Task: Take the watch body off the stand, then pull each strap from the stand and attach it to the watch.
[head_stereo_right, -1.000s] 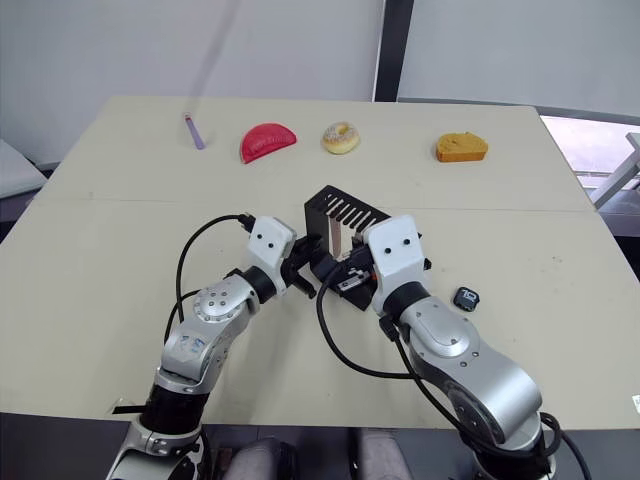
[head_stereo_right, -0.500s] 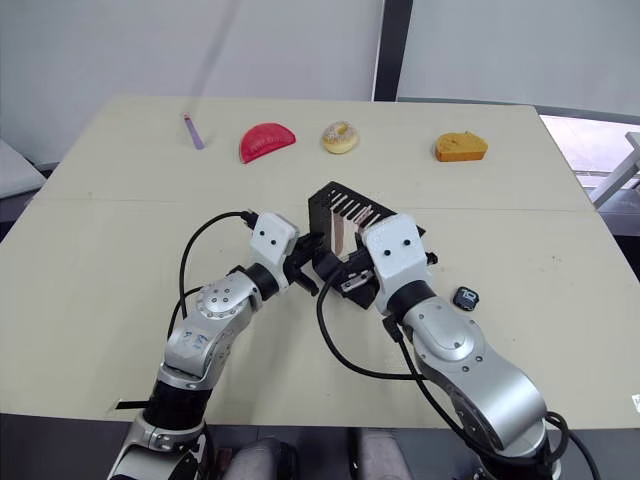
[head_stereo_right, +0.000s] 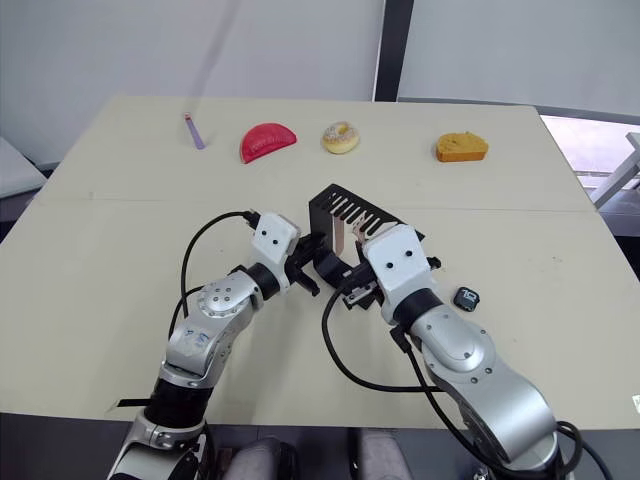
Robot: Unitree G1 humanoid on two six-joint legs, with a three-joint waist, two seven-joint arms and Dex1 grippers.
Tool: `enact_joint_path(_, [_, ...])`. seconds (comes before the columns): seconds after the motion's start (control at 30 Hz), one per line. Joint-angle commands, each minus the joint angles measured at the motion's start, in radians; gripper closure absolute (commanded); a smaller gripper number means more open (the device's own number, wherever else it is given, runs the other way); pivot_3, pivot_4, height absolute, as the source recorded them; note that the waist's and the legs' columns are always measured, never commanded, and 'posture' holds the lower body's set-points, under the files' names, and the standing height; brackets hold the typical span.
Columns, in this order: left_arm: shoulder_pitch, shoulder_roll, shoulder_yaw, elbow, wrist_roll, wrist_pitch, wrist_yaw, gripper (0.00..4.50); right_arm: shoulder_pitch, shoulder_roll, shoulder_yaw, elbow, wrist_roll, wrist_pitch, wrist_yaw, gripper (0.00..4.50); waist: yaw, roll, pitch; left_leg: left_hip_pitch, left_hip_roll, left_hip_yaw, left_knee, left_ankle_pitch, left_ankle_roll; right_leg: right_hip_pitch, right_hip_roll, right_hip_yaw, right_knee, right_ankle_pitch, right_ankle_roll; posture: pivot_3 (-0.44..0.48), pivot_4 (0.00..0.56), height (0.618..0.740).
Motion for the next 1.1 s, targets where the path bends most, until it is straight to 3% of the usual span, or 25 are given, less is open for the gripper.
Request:
enact_joint_path(0.03, [-0.022, -0.011, 0.000, -0.019, -0.003, -0.017, -0.003, 4.50, 0.054, -0.037, -0.045, -0.069, 0.019, -0.076, 0.094, 4.42, 0.001, 0.000, 0.000, 0.000, 0.000, 0.000, 0.000, 0.000, 0.000, 0.000, 0.000, 0.000, 0.000, 0.000, 0.000, 0.000, 0.150, 0.737])
enact_joint_path(0.2, [-0.032, -0.013, 0.000, -0.011, -0.004, -0.015, -0.008, 4.50, 0.120, -0.107, -0.063, -0.045, 0.009, -0.175, 0.196, 4.42, 0.002, 0.000, 0.000, 0.000, 0.000, 0.000, 0.000, 0.000, 0.001, 0.001, 0.000, 0.000, -0.001, 0.000, 0.000, 0.000, 0.150, 0.737])
enact_joint_path(0.63, [-0.034, -0.020, -0.001, -0.013, 0.000, -0.020, -0.009, 4.50, 0.108, -0.114, -0.077, -0.023, -0.006, -0.228, 0.253, 4.42, 0.002, 0.000, 0.000, 0.000, 0.000, 0.000, 0.000, 0.000, 0.001, 0.001, 0.000, 0.000, -0.001, 0.000, 0.000, 0.000, 0.150, 0.737])
enact_joint_path(0.97, [-0.053, -0.023, 0.016, 0.005, -0.021, 0.028, -0.021, 4.50, 0.229, -0.151, -0.273, 0.025, 0.281, -0.191, 0.459, 4.42, 0.001, 0.000, 0.000, 0.001, 0.000, 0.000, 0.000, 0.000, 0.001, 0.001, 0.000, 0.000, 0.000, 0.000, 0.000, 0.000, 0.150, 0.737])
enact_joint_path(1.1, [-0.058, -0.019, 0.029, 0.002, -0.032, 0.038, -0.028, 3.12, 0.232, -0.179, -0.316, 0.064, 0.333, -0.185, 0.492, 4.50, 0.003, 0.000, 0.000, 0.000, 0.000, 0.000, 0.000, -0.001, 0.001, 0.001, 0.000, 0.000, 0.000, 0.000, 0.000, 0.000, 0.150, 0.737])
